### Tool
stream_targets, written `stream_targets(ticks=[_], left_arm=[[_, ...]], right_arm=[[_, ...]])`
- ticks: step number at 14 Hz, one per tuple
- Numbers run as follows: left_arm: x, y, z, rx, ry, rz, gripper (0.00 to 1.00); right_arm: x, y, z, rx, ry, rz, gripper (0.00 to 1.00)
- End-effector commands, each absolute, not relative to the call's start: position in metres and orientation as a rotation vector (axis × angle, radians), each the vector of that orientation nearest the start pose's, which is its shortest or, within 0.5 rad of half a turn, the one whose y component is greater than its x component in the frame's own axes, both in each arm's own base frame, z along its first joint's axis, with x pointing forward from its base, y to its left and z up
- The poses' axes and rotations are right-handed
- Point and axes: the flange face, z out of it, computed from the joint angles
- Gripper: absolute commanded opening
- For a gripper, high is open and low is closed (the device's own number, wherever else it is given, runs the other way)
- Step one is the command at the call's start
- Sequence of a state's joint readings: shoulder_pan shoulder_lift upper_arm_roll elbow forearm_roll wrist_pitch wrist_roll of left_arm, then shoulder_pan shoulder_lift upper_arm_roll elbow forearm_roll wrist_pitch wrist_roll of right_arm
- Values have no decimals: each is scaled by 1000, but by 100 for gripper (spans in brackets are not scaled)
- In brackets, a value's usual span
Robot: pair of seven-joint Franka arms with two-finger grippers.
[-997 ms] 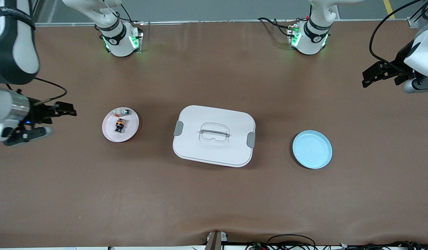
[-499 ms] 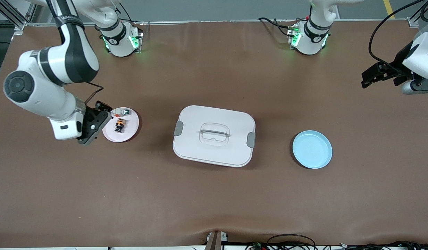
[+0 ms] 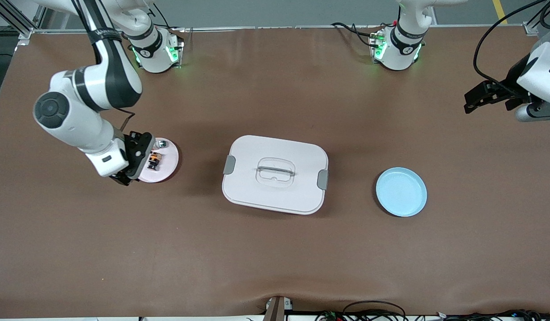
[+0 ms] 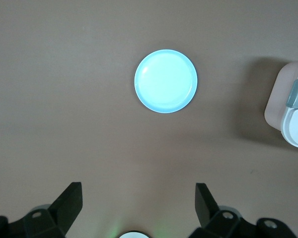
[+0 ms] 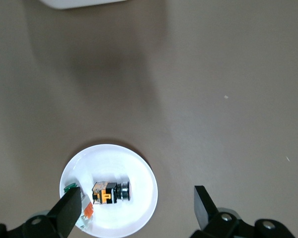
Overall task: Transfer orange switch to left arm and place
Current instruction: 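Move the right gripper over the orange switch on the white plate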
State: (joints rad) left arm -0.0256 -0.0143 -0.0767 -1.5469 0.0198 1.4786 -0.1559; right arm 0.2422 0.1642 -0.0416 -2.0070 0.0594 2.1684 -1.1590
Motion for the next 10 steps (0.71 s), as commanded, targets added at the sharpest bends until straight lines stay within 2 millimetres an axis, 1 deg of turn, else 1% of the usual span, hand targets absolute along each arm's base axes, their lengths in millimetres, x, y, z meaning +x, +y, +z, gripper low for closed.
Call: stream_targets(ticks=[1, 2, 5, 8, 10], left_arm=[[540, -56, 637, -3120, -73, 68, 100], [539, -57, 637, -3119, -71, 68, 100], [539, -57, 635, -3119, -71, 73, 100], [538, -58, 635, -3119, -68, 75, 100], [538, -58, 633, -3118, -68, 80, 100]], right_arm=[[550, 111, 356, -2401, -1942, 16, 100], [547, 108, 349, -2403, -1933, 29, 100], [545, 113, 345, -2394, -1938, 40, 100], [534, 114, 320, -2377, -1970, 62, 100], [527, 112, 303, -2388, -1975, 39, 100]])
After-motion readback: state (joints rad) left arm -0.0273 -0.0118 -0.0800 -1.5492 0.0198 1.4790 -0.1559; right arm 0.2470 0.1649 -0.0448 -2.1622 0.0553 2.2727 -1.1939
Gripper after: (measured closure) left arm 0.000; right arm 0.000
